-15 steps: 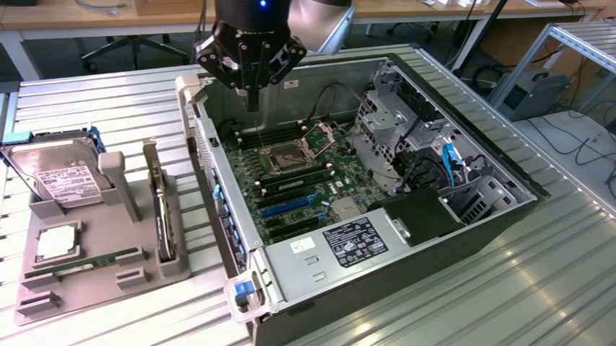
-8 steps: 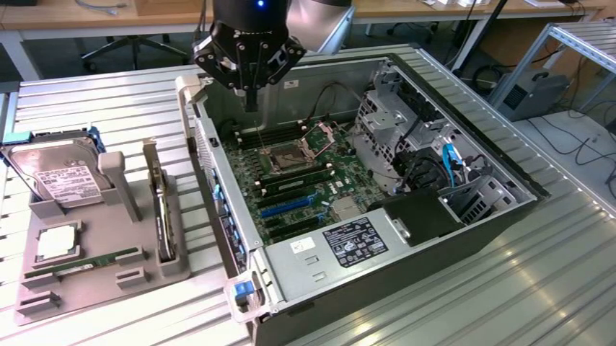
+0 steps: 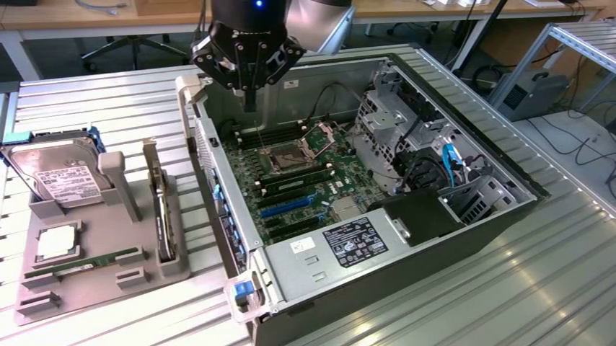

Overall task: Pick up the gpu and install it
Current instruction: 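Reach for the gpu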

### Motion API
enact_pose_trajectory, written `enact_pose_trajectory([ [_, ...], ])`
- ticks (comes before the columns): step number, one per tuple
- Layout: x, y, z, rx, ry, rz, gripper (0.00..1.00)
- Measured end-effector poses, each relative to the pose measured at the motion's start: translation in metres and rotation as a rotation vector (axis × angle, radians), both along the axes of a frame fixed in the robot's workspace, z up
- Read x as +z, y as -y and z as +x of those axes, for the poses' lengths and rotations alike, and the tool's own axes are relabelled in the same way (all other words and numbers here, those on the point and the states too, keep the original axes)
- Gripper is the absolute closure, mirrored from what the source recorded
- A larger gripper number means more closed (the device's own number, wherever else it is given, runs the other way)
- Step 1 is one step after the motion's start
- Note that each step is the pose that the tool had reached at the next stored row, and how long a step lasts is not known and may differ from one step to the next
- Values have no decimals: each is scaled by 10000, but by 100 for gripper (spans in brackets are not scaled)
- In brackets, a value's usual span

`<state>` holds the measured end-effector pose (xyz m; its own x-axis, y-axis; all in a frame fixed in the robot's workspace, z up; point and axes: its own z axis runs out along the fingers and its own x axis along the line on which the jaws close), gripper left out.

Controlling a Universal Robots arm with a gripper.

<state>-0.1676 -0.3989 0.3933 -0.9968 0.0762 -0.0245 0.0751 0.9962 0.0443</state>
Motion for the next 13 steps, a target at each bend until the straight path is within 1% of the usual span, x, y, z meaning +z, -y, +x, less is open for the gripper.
enact_pose_trajectory([
  [13, 0, 0, -31, 0, 0, 1, 89],
])
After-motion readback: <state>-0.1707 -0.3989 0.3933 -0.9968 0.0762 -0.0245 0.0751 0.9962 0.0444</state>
